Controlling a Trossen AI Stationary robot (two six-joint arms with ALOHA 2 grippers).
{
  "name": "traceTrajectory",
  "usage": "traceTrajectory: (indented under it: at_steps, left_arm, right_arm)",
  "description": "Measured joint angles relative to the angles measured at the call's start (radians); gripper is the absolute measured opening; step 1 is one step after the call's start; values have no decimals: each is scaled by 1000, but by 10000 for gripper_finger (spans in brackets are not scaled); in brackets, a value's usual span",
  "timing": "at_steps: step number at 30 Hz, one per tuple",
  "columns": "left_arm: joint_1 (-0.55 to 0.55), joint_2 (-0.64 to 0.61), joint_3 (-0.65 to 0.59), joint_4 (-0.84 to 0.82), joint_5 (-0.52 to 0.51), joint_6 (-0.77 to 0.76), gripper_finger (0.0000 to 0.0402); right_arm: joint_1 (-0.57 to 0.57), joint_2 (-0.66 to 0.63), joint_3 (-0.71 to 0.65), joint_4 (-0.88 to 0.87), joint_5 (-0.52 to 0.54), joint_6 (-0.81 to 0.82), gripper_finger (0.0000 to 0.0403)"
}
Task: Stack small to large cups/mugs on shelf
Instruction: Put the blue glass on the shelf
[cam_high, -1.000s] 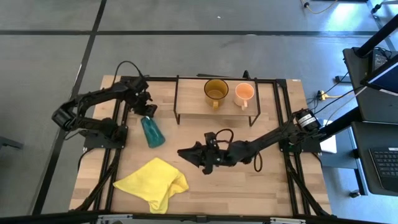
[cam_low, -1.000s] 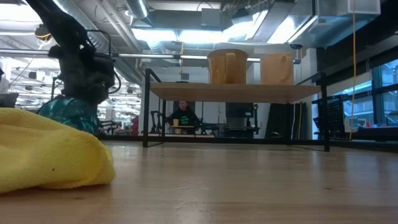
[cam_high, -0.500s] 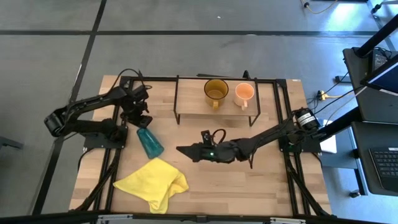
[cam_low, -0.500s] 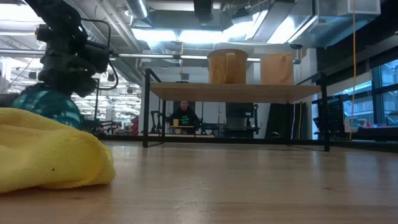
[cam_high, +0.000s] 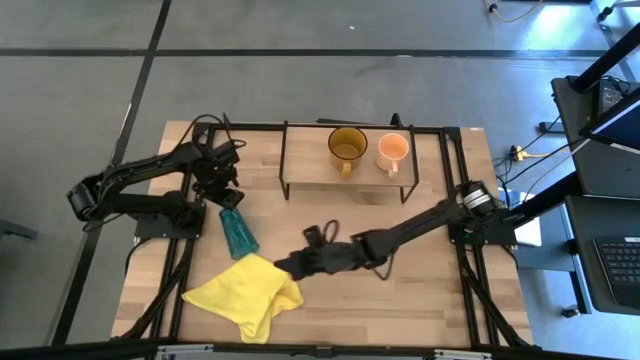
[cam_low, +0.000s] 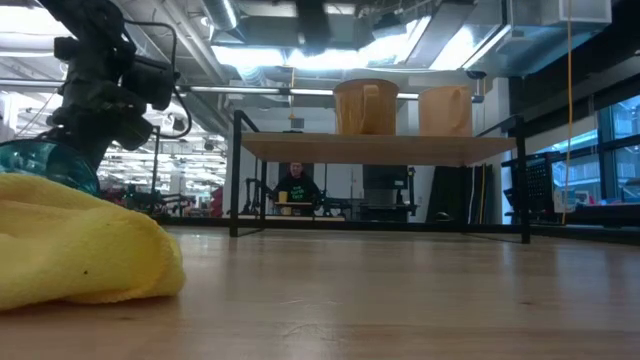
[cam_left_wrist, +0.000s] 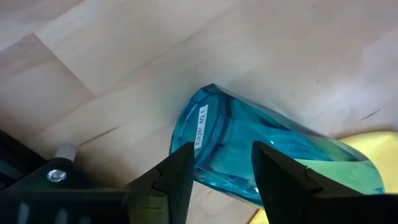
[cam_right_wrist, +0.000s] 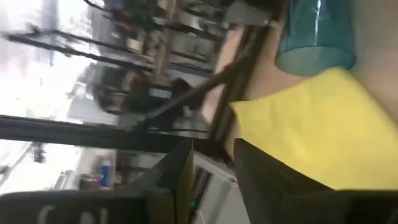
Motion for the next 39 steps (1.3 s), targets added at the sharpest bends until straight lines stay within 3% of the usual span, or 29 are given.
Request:
traceTrajectory:
  at_steps: [5, 17, 23, 39]
  left_arm:
    - [-23, 0, 0, 3, 2, 0, 154]
    - [-64, 0, 0, -25, -5, 17, 154]
    - [-69, 0, 0, -26, -6, 33, 154]
    - [-68, 0, 0, -26, 24, 52, 154]
  right_arm:
    - [-14, 159, 198, -331, -25, 59, 118]
    - [-52, 379, 305, 47, 5, 197, 118]
    - [-54, 432, 364, 35, 97, 188, 118]
    - [-95, 461, 391, -67, 105, 239, 118]
